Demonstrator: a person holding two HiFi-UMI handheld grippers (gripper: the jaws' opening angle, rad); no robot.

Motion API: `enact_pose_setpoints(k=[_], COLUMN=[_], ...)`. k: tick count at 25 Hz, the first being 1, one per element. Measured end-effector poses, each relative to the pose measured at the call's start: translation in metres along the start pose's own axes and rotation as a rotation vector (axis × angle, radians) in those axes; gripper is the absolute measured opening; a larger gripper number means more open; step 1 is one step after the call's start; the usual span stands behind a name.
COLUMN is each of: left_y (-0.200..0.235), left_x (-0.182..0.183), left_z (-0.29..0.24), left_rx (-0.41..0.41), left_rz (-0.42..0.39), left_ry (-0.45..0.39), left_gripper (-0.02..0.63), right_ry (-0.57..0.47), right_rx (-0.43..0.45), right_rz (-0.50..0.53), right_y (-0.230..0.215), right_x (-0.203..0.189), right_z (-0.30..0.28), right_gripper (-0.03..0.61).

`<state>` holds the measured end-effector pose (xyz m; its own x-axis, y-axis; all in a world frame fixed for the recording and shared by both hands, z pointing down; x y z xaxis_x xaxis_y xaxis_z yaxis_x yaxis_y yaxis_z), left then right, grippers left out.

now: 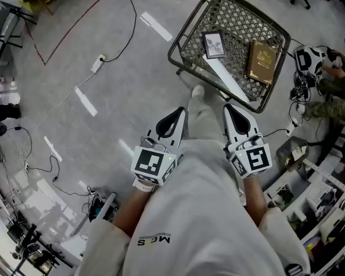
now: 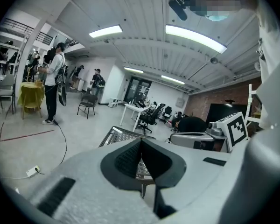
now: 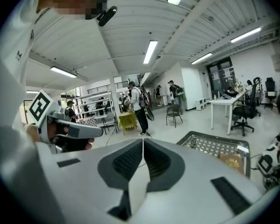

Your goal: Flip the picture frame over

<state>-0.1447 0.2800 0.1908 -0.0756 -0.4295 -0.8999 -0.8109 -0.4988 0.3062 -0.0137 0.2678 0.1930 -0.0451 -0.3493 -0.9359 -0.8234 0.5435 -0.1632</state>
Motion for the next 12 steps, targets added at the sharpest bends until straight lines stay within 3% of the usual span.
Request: enact_pose_setpoints(k=[8,12], left_y=[0.025,0.037], left_x=[0.064,0.078], left_z=[-0.105,-0.152], left_rx=[0.010,0.033], left_rz=[-0.040,-0.044], left_ry=[0.019,0.035], left_gripper=[0.025,0.025], right_ry=[-0.018,-0.009], right_rx=[0.043,0.078], right_rz=[0.001,-0.012], right_y=[-0.090,-0.132], right_x=[0.049,0.060], right_z=[-0.082,-0.115], right_gripper=[0.018,0.018])
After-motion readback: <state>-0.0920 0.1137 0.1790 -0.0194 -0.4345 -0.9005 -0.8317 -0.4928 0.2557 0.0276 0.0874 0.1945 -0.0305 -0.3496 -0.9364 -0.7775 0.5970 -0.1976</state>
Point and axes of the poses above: the fingertips, and each gripper's own axes: z backward along the fingers, y to its left, x out of its top, the point moved 1 cm from there along z, backward along the fingers, and after that the axes turned 1 degree about -x, right-handed, at the moved point
